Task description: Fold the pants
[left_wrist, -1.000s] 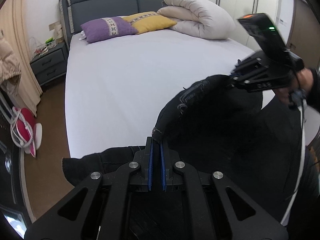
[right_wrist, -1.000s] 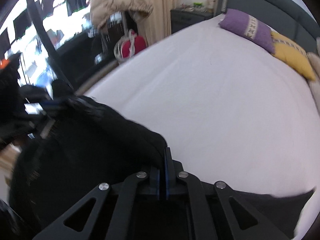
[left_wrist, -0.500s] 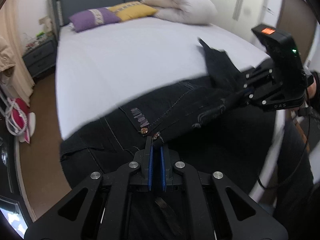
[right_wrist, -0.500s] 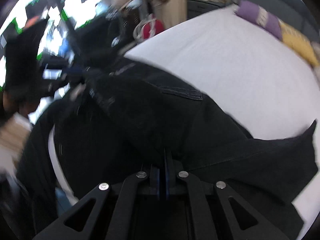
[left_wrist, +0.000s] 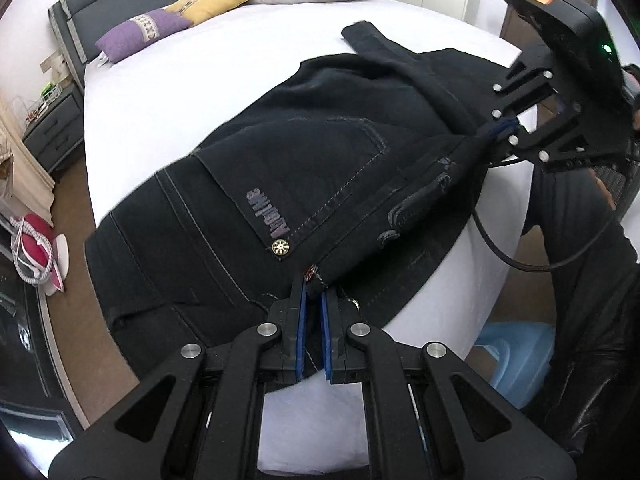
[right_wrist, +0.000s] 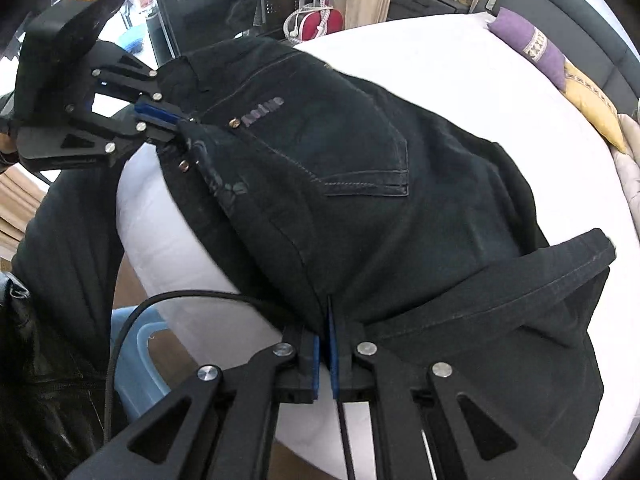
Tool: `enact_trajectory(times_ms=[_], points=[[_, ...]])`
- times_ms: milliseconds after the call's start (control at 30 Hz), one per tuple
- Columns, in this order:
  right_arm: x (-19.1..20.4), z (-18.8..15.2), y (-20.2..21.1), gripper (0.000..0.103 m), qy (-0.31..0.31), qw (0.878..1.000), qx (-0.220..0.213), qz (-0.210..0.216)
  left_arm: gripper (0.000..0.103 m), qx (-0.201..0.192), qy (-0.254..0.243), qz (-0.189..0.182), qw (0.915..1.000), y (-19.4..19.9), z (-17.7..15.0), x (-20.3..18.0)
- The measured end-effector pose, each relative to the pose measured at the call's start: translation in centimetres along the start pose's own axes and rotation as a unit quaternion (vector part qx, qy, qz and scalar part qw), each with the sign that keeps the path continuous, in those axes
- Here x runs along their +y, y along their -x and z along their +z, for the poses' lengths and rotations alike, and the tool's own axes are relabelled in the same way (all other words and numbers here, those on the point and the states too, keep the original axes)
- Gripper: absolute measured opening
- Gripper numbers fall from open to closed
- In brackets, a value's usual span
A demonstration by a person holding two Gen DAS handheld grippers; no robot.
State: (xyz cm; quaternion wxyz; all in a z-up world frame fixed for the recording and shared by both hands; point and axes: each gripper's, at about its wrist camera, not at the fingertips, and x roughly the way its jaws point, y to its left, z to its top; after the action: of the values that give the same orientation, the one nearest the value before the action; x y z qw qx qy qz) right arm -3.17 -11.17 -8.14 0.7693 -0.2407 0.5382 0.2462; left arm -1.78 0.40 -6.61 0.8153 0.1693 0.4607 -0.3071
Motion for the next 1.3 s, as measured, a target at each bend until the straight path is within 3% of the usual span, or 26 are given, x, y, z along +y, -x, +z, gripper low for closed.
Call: enact_trajectory(times_ms=[133,367,700,833,1000,1100,1167,1233,1300], points=[[1.0,-2.0,-0.1,0.005,0.007,1.0,0.01,-0.015,0.005,-0.004,0.008,-0.003,1.0,-0.2,-0.4,0.1],[0.5,-2.0,-1.8,0.007,-0.022,1.0,0.014,-0.015,0.01,-0.001,0.019,0.005,0.9998,-1.4,-0.4,0.2],[0.8,-2.2,-1.4,0.009,-0.051,0.998,0.0,-0.037,0.012,-0.008,0.056,-0.054,0.9969,3.4,-1.2,1.9],[1.1,-2.0,-1.2,0.009,-0.066,0.997,-0.004,-0.04,0.012,-0.037,0.072,-0.064,0.9946,4.4,0.7,1.6],[0.8,-2.1,-0.9,0.01,-0.087,0.995,-0.015,-0.043,0.012,-0.063,0.08,-0.078,0.9917,1.9,5.0,-0.5],[0.1,-2.6,-1.0,0.011,-0.11,0.993,-0.027,-0.038,0.012,-0.03,0.088,-0.072,0.993,-2.3,6.7,-1.4],[-0.6,-3.2,-0.4,0.025,-0.138,0.99,-0.038,-0.019,0.012,0.015,0.103,-0.068,0.9923,-5.9,6.7,-1.5],[-1.4,-4.1,0.6,0.056,-0.166,0.985,-0.051,0.017,0.012,0.015,0.12,-0.067,0.9904,-7.1,6.6,-1.4],[-2.4,-5.4,2.7,0.064,-0.191,0.977,-0.08,0.046,0.012,0.014,0.142,-0.077,0.9868,-7.1,6.8,-0.9]])
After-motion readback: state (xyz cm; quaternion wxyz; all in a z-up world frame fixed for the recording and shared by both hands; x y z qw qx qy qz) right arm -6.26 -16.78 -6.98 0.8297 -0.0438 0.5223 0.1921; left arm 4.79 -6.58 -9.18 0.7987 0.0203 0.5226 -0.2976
